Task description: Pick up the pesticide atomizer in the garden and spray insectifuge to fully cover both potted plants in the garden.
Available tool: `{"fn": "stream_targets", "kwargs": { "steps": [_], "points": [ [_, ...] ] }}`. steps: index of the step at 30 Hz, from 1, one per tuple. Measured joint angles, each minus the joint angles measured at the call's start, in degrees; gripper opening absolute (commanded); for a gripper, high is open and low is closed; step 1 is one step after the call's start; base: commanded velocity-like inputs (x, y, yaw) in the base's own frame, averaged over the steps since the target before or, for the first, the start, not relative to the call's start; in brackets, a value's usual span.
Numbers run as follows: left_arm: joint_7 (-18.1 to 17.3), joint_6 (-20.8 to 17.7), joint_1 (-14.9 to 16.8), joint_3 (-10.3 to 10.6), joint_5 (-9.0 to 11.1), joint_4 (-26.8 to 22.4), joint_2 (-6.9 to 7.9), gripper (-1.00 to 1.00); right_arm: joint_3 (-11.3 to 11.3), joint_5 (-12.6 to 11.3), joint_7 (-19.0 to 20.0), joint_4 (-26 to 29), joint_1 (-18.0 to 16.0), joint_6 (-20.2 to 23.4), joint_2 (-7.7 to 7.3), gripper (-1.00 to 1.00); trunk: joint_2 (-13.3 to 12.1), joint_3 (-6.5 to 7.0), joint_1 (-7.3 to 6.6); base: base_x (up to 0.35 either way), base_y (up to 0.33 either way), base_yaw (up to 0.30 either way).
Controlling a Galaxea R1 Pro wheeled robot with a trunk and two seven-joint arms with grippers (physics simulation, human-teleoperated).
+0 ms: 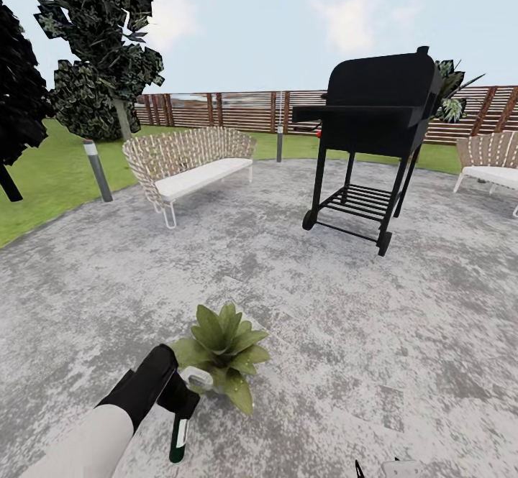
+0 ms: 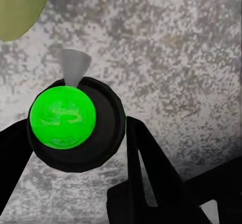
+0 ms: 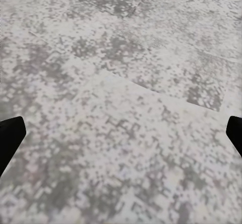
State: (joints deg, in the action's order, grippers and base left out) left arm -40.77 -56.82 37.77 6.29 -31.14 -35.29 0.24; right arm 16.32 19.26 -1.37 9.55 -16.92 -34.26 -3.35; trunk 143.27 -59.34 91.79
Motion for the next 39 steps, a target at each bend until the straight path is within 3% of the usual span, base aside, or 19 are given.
{"fn": "stream_targets", "kwargs": {
  "steps": [3, 6, 11, 14, 19, 22, 24, 27, 31, 34, 36, 39],
  "points": [
    [-0.01, 0.02, 0.03, 0.21, 0.28, 0.48, -1.12, -1.00, 0.00, 0.00, 0.00, 0.00, 0.00, 0.00, 0.00, 1.00, 0.00, 0.00, 0.00, 0.000, 0.000, 0.000],
    [0.06, 0.13, -0.07, 0.30, 0.34, 0.62, -4.10, -1.00, 0.00, 0.00, -0.01, 0.00, 0.00, 0.00, 0.00, 1.00, 0.00, 0.00, 0.00, 0.000, 0.000, 0.000],
    [0.04, 0.33, -0.24, 0.34, -0.18, 0.65, -5.25, -1.00, 0.00, 0.00, -0.01, 0.00, 0.00, 0.00, 0.00, 1.00, 0.00, 0.00, 0.00, 0.000, 0.000, 0.000],
    [0.03, 0.41, -0.28, 0.31, -0.52, 0.72, -4.84, -1.00, 0.00, 0.00, -0.03, 0.00, 0.00, 0.00, 0.00, 1.00, 0.00, 0.00, 0.00, 0.000, 0.000, 0.000],
    [-0.20, 0.42, -0.99, -0.01, -0.51, 0.34, -0.51, -1.00, 0.00, 0.00, 0.01, 0.00, 0.00, 0.00, 0.00, 1.00, 0.00, 0.00, 0.00, 0.000, 0.000, 0.000],
    [-0.13, 0.17, -1.05, 0.03, 0.07, -0.12, -0.17, -1.00, 0.00, 0.00, 0.00, 0.00, 0.00, 0.00, 0.00, 1.00, 0.00, 0.00, 0.00, 0.000, 0.000, 0.000],
    [-0.11, -0.04, -0.88, 0.24, 0.43, -0.36, -1.13, -1.00, 0.01, 0.00, -0.02, 0.00, 0.00, 0.00, 0.00, 1.00, 0.00, 0.00, 0.00, 0.000, 0.000, 0.000],
    [-0.02, -0.35, -0.37, 0.39, 0.30, -0.48, -3.98, -1.00, 0.01, 0.00, -0.03, 0.00, 0.00, 0.00, 0.00, 1.00, 0.00, 0.00, 0.00, 0.000, 0.000, 0.000],
    [0.00, -0.34, -0.14, 0.43, -0.28, -0.47, -5.61, -1.00, 0.01, 0.00, -0.05, 0.00, 0.00, 0.00, -0.02, 1.00, 0.00, 0.00, 0.00, 0.000, 0.000, 0.000],
    [0.00, -0.26, -0.20, 0.34, -0.63, -0.42, -5.38, -1.00, 0.01, 0.00, -0.06, 0.00, 0.00, 0.00, -0.04, 1.00, 0.00, 0.00, 0.00, 0.000, 0.000, 0.000],
    [-0.05, -0.01, -0.22, 0.15, -1.12, -0.41, -1.94, -1.00, 0.00, 0.00, -0.04, 0.00, 0.00, 0.00, -0.04, 1.00, 0.00, 0.00, 0.00, 0.000, 0.000, 0.000],
    [-0.08, -0.33, -0.23, 0.12, -0.12, -0.41, -0.42, -1.00, 0.00, 0.00, -0.04, 0.00, 0.00, 0.00, -0.02, 1.00, 0.00, 0.00, 0.00, 0.000, 0.000, 0.000]
  ]
}}
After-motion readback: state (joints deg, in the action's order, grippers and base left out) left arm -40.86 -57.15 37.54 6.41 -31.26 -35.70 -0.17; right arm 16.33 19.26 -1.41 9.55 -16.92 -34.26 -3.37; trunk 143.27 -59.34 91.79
